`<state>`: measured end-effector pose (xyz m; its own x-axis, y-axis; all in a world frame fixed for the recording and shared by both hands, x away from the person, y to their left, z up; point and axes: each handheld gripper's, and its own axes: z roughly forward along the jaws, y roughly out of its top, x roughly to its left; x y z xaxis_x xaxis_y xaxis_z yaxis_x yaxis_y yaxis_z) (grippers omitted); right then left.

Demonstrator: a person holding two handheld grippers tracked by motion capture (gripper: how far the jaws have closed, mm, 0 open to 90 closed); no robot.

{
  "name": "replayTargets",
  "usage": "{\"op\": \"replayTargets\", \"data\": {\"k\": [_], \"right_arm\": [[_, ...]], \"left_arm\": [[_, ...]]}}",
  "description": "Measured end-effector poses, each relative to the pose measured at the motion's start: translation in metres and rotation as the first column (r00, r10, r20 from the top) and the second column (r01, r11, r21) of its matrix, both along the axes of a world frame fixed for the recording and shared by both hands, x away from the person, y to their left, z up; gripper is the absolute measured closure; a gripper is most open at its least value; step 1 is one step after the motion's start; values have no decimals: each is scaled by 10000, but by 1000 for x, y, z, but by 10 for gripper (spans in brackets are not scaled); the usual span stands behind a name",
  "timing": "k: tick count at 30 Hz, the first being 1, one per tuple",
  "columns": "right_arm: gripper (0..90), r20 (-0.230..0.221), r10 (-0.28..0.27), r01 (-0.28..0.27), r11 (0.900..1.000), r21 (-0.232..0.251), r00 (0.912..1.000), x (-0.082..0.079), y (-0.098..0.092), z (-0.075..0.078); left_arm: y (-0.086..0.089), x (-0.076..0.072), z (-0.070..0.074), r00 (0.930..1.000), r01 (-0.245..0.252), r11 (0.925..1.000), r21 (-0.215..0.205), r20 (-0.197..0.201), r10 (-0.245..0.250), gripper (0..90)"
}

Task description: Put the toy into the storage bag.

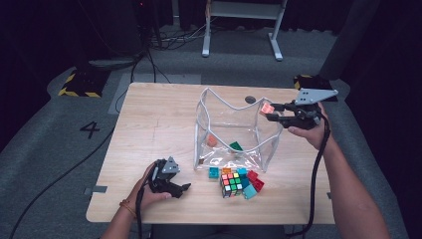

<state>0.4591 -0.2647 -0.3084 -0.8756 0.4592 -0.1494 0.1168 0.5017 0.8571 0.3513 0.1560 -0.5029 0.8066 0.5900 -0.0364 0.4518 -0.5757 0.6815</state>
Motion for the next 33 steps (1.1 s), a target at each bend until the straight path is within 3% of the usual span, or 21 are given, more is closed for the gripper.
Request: {"op": "replayTargets", "data": {"k": [4,8,9,14,20,21,22,24,27,31,33], "right_arm": [[595,-198,395,-407,9971,-645,9990,8,14,-1],[594,-440,724,-778,9876,-1367,9964,14,28,-2],[594,-440,724,-778,9876,-1367,9964,14,28,-2],[595,-851,830,-1000,9704,-2199,9929,26,41,-5],[595,-1284,997,-1331,9488,-2865,9867,33,51,-11],[595,-1284,997,-1331,9488,-2865,9867,33,51,-11],[594,-1445,1027,-1440,9385,-3137,9842,37,54,-13],[594,-1592,883,-1390,9287,-3438,9833,40,57,-14],[594,-1952,554,-1317,9054,-4036,9792,45,58,-16],[594,-2444,224,-1319,8873,-4419,9694,53,57,-20],[594,-2460,167,-1357,8691,-4756,9691,56,55,-20]], "left_arm": [[0,0,0,10000,2,10000,-1,-5,-2,136],[0,0,0,10000,-1,10000,0,-6,1,136],[0,0,0,10000,-1,10000,0,-6,1,136],[0,0,0,10000,-2,10000,-4,-5,2,136],[0,0,0,10000,-5,10000,-4,-3,5,136],[0,0,0,10000,-5,10000,-4,-3,5,136],[0,0,0,10000,3,10000,7,-4,-3,136],[0,0,0,10000,-1,10000,-3,-2,1,136],[0,0,0,10000,-2,10000,3,-3,2,136],[0,0,0,10000,-21,10000,-21,-2,21,136],[0,0,0,10000,-6,10000,4,-1,6,136]]}}
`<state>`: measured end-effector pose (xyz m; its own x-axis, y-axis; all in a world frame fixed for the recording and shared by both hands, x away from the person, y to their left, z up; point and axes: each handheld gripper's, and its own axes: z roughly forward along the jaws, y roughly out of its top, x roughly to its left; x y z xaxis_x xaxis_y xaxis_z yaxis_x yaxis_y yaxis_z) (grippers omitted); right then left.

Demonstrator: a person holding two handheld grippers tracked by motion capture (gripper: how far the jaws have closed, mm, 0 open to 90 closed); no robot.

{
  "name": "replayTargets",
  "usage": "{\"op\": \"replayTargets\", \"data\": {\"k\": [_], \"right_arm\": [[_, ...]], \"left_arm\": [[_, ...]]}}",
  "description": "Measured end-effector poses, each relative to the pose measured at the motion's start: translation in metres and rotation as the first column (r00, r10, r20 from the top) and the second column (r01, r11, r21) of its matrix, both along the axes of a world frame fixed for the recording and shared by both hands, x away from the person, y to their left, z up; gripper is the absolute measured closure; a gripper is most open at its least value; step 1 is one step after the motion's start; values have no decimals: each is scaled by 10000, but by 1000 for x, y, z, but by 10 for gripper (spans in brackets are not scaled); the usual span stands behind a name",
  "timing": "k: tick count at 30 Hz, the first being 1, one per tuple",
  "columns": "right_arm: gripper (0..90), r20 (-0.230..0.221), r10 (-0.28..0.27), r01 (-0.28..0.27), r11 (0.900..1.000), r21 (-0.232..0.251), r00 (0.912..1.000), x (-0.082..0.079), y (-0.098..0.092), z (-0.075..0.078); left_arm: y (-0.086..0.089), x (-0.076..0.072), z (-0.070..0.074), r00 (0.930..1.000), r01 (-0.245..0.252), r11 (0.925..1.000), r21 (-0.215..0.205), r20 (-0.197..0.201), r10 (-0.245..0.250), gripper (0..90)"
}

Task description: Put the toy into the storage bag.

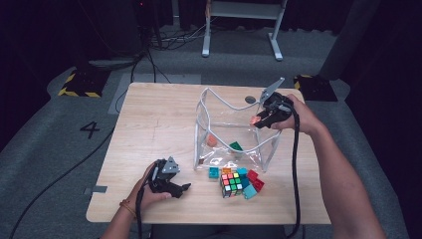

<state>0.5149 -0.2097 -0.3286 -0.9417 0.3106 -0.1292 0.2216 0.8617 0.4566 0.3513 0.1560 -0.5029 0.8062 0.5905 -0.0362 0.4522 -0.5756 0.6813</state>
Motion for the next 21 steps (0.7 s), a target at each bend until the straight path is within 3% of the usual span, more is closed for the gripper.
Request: {"op": "replayTargets", "data": {"k": [2,4,9,12,17,18,21], "right_arm": [[594,-111,-145,144,9998,-108,9998,1,-1,0],[594,-102,-376,368,9971,-665,9992,3,-6,0],[594,-108,-416,406,9958,-816,9991,2,-13,1],[593,-217,-335,324,9982,-499,9992,0,-18,3],[585,33,-204,205,9993,-326,9998,-3,-22,4],[572,-120,-430,426,9988,-260,9990,-6,-23,4],[551,14,-293,293,9995,147,9996,-7,-26,6]], "left_arm": [[0,0,0,10000,0,10000,-2,0,0,136],[0,0,0,10000,2,10000,3,-2,-2,136],[0,0,0,10000,6,10000,2,-2,-6,136],[0,0,0,10000,5,10000,7,0,-5,136],[0,0,0,10000,5,10000,1,-1,-5,136],[0,0,0,10000,5,10000,1,0,-5,136],[0,0,0,10000,4,10000,-1,4,-4,136]]}}
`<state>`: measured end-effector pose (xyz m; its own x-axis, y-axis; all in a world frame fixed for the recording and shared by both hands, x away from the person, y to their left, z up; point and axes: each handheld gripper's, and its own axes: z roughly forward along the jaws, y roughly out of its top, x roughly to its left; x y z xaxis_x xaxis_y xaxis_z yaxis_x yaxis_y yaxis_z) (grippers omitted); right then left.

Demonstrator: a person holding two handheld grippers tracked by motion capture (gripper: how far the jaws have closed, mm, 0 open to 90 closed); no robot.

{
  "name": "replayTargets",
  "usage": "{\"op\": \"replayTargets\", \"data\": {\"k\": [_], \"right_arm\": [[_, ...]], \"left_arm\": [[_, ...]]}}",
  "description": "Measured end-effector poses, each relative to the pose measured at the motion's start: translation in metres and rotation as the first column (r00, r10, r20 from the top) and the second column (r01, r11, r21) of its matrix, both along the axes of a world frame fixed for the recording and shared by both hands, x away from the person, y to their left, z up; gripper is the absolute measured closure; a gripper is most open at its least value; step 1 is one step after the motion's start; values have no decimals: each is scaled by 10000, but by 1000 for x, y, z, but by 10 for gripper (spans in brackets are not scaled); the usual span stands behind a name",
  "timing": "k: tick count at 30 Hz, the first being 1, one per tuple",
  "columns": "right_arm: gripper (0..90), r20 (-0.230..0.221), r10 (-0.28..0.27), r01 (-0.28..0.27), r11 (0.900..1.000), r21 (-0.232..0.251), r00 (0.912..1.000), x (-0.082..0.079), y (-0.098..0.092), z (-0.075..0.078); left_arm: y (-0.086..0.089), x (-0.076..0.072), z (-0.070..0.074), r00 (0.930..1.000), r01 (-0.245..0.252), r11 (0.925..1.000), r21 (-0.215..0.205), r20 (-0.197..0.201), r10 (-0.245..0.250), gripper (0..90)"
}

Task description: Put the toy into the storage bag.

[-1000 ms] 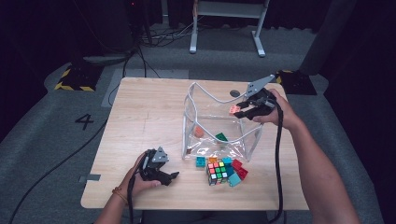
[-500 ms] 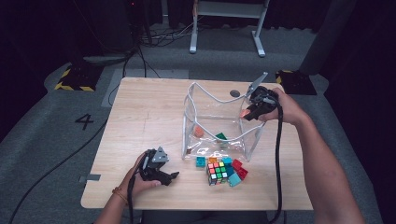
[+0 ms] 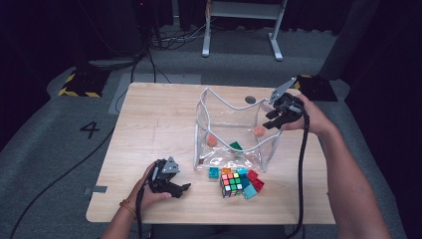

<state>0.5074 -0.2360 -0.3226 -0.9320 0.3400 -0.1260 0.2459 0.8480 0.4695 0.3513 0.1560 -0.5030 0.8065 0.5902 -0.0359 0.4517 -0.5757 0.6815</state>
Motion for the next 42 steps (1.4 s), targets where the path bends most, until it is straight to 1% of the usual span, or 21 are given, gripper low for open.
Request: {"op": "replayTargets", "data": {"k": [5,6,8,12,19,22,23,25,26,27,28,29,31,32,33,34,35,39,40,41,42], "right_arm": [[525,193,-127,117,9987,496,9997,-5,-5,4],[507,296,-327,304,9967,748,9990,-11,-6,7],[492,478,-163,102,9920,1261,9987,-15,-9,10],[449,822,-378,210,9804,1958,9959,-25,-14,13],[376,1538,-976,391,9377,3453,9833,-47,-26,22],[370,1906,-1219,406,9229,3830,9741,-59,-32,24],[370,1906,-1219,406,9229,3830,9741,-59,-32,24],[366,2158,-1357,374,9130,4063,9670,-72,-37,25],[365,2022,-1413,446,9066,4197,9691,-76,-39,25],[365,2022,-1413,446,9066,4197,9691,-76,-39,25],[365,2148,-1498,414,8973,4395,9651,-84,-43,25],[363,2151,-1586,482,8948,4439,9636,-87,-45,24],[361,2041,-1610,475,8812,4703,9656,-95,-49,21],[361,2041,-1610,475,8812,4703,9656,-95,-49,21],[356,2105,-1773,564,8754,4800,9614,-104,-52,18],[356,2139,-1732,515,8766,4784,9614,-108,-54,16],[356,2153,-1825,570,8725,4852,9594,-113,-56,14],[349,2133,-1745,483,8687,4929,9613,-124,-61,6],[351,2114,-1722,432,8617,5055,9621,-132,-64,-2],[351,2114,-1722,432,8617,5055,9621,-132,-64,-2],[351,2055,-1751,487,8614,5056,9629,-140,-67,-12]], "left_arm": [[0,0,0,10000,5,10000,6,0,-5,136],[0,0,0,10000,1,10000,1,-5,-1,136],[0,0,0,10000,2,10000,7,-4,-2,136],[0,0,0,10000,1,10000,7,-4,-1,136],[0,0,0,10000,1,10000,6,-5,-1,136],[0,0,0,10000,2,10000,9,-3,-2,136],[0,0,0,10000,2,10000,9,-3,-2,136],[0,0,0,10000,0,10000,11,-5,0,136],[0,0,0,10000,4,10000,11,-3,-4,136],[0,0,0,10000,4,10000,11,-3,-4,136],[0,0,0,10000,0,10000,12,-3,0,136],[0,0,0,10000,-3,10000,8,1,3,136],[0,0,0,10000,-19,10000,7,-2,19,136],[0,0,0,10000,-19,10000,7,-2,19,136],[0,0,0,10000,-17,10000,10,-2,17,136],[0,0,0,10000,-42,10000,-22,-3,42,136],[0,0,0,10000,-39,10000,-16,0,39,136],[0,0,0,10000,-57,10000,-22,36,57,136],[0,0,0,10000,-72,10000,-15,26,72,137],[0,0,0,10000,-72,10000,-15,26,72,136],[0,0,0,10000,-66,10000,-18,44,66,137]]}}
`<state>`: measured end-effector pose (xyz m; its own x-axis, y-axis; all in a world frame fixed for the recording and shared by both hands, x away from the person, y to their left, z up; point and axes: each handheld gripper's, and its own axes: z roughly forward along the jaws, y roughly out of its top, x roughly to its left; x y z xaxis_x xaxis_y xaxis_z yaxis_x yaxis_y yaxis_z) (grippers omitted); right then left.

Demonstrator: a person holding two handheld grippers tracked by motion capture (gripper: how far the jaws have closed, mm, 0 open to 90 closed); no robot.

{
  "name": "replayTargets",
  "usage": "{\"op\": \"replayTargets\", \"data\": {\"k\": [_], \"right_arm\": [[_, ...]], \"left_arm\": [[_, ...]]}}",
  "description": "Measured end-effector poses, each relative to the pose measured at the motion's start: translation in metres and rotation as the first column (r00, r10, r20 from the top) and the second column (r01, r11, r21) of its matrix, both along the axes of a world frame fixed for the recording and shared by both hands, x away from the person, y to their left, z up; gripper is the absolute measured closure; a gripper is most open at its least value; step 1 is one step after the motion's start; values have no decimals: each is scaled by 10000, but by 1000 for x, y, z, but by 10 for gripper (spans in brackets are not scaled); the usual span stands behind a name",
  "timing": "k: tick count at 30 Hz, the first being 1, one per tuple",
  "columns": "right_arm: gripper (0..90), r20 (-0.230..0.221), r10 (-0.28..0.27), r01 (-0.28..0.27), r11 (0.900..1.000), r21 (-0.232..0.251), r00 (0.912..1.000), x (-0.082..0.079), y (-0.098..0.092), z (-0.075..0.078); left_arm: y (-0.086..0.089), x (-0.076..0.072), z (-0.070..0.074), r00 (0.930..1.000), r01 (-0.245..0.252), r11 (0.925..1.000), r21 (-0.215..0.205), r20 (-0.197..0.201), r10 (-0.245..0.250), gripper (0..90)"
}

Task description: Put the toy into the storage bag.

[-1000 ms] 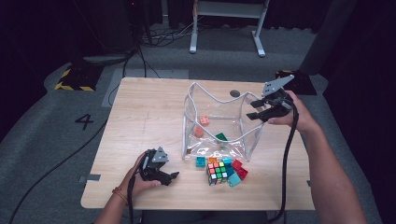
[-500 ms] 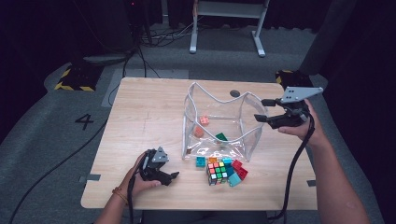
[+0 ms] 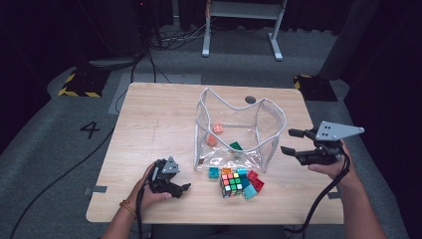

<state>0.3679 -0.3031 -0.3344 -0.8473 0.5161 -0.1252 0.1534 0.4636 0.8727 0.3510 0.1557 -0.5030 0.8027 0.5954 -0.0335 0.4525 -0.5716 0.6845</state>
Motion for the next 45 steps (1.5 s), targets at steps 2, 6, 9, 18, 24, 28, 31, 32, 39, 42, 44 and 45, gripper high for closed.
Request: {"op": "replayTargets", "data": {"k": [2,6,9,18,24,28,31,32,39,42,44,45], "right_arm": [[355,-98,-43,42,9999,-123,9999,-6,-3,-10],[362,-410,-20,18,10000,-62,9992,-17,-7,-32],[368,-574,33,-42,9999,-157,9983,-24,-6,-51],[386,-2009,496,-551,9982,-219,9783,-37,9,-111],[401,-2463,459,-682,9942,-826,9681,-38,22,-137],[420,-2583,390,-641,9939,-895,9653,-35,28,-146],[425,-2653,383,-660,9932,-962,9634,-33,31,-152],[426,-2630,401,-668,9934,-933,9640,-33,32,-154],[447,-2478,215,-510,9922,-1136,9686,-30,40,-159],[469,-2414,72,-364,9925,-1166,9704,-29,42,-161],[501,-2343,43,-323,9927,-1159,9722,-28,43,-162],[527,-2345,27,-306,9928,-1156,9721,-28,44,-162]], "left_arm": [[0,0,0,10000,-3,10000,1,-32,3,137],[0,0,0,10000,-3,10000,11,-38,3,137],[0,0,0,10000,2,10000,19,-38,-2,136],[0,0,0,10000,29,10000,33,-26,-29,137],[0,0,0,10000,0,10000,14,-40,0,136],[0,0,0,10000,2,10000,1,-5,-2,137],[0,0,0,10000,11,10000,13,-27,-11,137],[0,0,0,10000,11,10000,13,-27,-11,137],[0,0,0,10000,-31,10000,-30,-26,31,137],[0,0,0,10000,-37,10000,-13,-4,37,137],[0,0,0,10000,5,10000,1,-29,-5,137],[0,0,0,10000,16,10000,12,-31,-16,137]]}}
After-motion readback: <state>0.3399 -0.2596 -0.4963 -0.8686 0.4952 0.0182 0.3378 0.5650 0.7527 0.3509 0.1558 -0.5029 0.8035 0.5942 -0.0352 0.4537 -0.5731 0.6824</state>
